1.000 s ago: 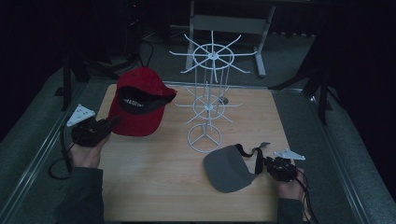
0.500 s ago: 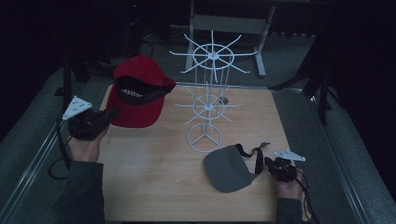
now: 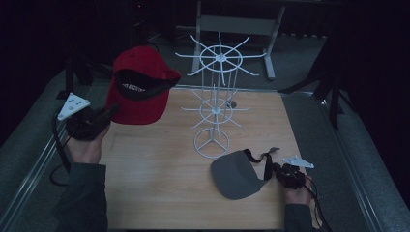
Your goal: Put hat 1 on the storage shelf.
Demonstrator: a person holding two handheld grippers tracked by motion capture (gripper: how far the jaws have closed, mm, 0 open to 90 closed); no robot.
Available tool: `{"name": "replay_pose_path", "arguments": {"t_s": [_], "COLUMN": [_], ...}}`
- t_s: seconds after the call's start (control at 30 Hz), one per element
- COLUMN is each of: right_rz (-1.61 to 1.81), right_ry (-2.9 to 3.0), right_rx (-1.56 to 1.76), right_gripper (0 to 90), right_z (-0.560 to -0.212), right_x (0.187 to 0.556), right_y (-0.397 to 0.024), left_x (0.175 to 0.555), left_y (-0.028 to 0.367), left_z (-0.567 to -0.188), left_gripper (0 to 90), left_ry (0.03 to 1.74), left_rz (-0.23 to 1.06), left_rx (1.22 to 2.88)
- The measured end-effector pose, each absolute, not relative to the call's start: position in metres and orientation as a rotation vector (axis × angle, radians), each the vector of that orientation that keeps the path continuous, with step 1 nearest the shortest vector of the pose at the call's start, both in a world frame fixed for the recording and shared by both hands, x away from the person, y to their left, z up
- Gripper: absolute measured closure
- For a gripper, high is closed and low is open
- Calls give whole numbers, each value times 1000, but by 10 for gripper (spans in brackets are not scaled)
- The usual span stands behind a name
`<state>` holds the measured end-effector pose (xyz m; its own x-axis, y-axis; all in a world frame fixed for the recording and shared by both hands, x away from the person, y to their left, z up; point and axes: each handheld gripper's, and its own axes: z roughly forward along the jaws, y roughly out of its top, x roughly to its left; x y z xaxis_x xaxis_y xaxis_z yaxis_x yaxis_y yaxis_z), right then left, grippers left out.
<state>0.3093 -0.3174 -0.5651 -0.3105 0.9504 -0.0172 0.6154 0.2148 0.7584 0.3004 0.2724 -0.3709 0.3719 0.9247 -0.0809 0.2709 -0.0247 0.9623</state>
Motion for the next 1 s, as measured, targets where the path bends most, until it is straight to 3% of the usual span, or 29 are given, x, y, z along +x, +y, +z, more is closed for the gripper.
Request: {"name": "replay_pose_path", "arguments": {"t_s": [0.6, 1.0], "right_rz": [915, 930], "right_ry": [1998, 2019], "right_rx": [1448, 1433], "right_gripper": [702, 639], "right_z": [-566, -566], "right_x": [308, 308], "right_y": [-320, -319], "left_x": [299, 297], "left_y": [269, 270], "left_z": [-355, -345], "left_gripper": [858, 858], "left_ry": [1070, 1055], "left_rz": [789, 787], "left_rx": [1492, 1459]}}
